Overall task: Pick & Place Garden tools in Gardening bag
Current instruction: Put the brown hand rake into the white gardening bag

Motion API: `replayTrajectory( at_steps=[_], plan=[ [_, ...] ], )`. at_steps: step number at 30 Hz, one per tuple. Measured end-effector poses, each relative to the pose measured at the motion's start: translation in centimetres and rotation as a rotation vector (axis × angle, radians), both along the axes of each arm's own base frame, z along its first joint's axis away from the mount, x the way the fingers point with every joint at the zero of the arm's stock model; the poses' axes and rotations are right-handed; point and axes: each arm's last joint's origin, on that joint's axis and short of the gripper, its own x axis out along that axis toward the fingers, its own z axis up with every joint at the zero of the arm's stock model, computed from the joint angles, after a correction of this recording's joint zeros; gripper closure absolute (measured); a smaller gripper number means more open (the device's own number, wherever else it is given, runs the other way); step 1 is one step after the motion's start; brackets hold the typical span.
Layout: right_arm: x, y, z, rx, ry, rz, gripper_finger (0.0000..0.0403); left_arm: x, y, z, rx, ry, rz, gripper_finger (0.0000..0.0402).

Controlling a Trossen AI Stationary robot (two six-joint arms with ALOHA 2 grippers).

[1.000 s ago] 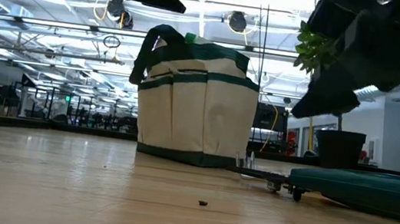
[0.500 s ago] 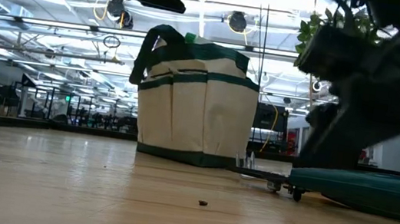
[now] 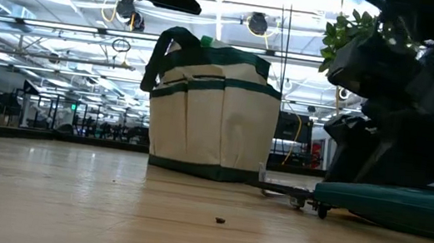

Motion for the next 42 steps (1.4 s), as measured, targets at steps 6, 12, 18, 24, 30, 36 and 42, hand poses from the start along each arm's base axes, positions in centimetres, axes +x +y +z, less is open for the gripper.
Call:
replayTrajectory(
  at_steps=[6,12,18,24,30,36,42],
  plan=[
    [0.0,-0.1,0.1,-0.044,-0.005,0.025,0.0286,0.0,0.0,0.0,0.000,0.001,0.000,0.0169],
    [0.0,-0.2,0.1,-0.038,-0.009,0.008,0.0346,0.0,0.0,0.0,0.000,0.001,0.000,0.0169],
    [0.0,-0.3,0.6,-0.040,-0.035,-0.017,0.0346,0.0,0.0,0.0,-0.003,0.000,0.001,0.0169],
    [-0.2,-0.9,3.6,-0.068,-0.153,-0.036,0.0346,0.0,0.0,0.0,-0.004,0.002,0.001,0.0169],
    [-0.4,-2.4,7.2,-0.172,-0.294,-0.013,0.0345,0.0,0.0,-0.1,-0.016,0.007,0.002,0.0170],
    [-0.7,-4.4,10.1,-0.333,-0.409,0.003,0.0345,0.0,-0.2,-0.1,-0.066,0.004,-0.039,0.0169],
    [-0.5,-6.5,12.6,-0.514,-0.535,-0.001,0.0345,0.0,-0.2,-0.1,-0.066,0.004,-0.041,0.0169]
  ],
)
